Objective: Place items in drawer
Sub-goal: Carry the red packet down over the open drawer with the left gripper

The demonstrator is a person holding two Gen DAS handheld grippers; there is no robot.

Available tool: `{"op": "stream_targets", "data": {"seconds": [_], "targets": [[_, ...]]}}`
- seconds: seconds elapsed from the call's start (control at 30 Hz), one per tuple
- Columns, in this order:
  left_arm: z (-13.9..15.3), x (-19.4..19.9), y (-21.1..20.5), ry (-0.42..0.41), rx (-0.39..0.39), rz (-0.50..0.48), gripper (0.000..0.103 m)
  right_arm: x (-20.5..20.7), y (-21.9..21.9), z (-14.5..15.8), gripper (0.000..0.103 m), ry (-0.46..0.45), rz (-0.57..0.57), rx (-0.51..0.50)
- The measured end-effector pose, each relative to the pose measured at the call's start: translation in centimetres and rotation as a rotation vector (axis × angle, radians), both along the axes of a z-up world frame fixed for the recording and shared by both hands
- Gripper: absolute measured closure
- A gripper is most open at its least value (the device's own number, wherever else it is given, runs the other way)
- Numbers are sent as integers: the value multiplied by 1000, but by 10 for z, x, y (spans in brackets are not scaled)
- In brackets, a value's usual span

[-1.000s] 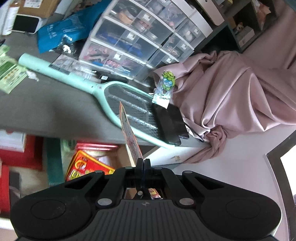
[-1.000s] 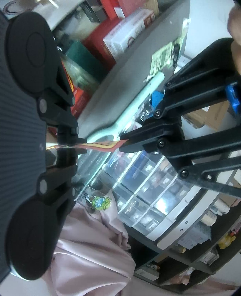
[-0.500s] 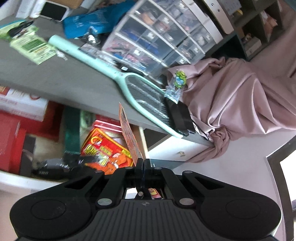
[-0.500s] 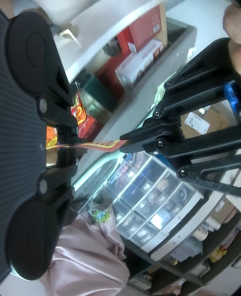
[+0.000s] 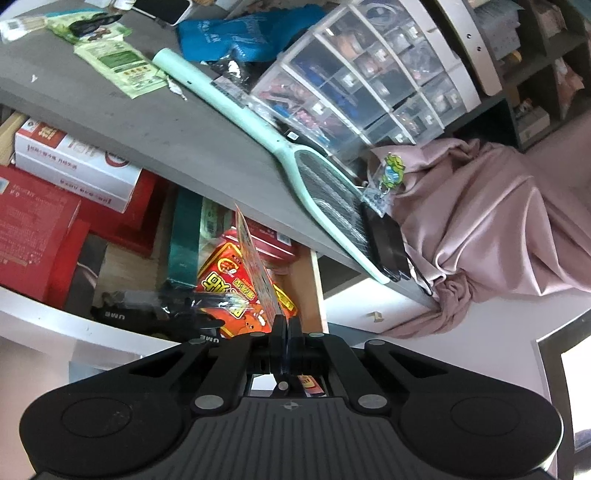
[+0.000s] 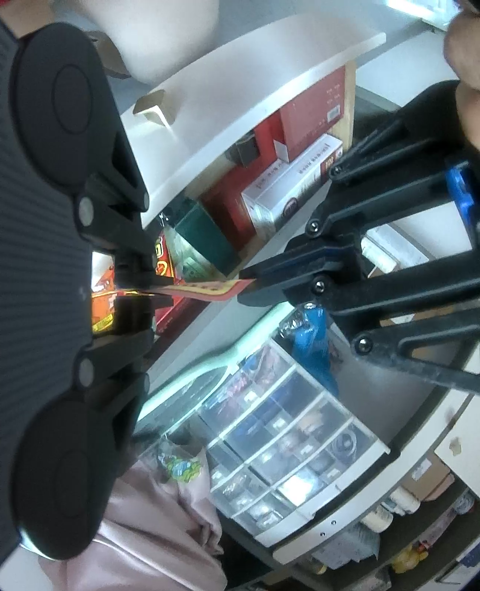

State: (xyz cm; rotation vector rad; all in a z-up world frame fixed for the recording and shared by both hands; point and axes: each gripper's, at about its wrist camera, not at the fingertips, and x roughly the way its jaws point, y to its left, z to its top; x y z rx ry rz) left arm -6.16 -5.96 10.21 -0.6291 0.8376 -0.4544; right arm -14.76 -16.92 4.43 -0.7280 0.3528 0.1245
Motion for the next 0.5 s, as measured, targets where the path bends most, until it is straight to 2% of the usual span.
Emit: {"op": "stream_targets", "data": {"seconds": [0.5], "targets": [[-21, 22, 0, 74, -31, 58, 101, 18, -3, -12, 100, 80, 58, -82]]}}
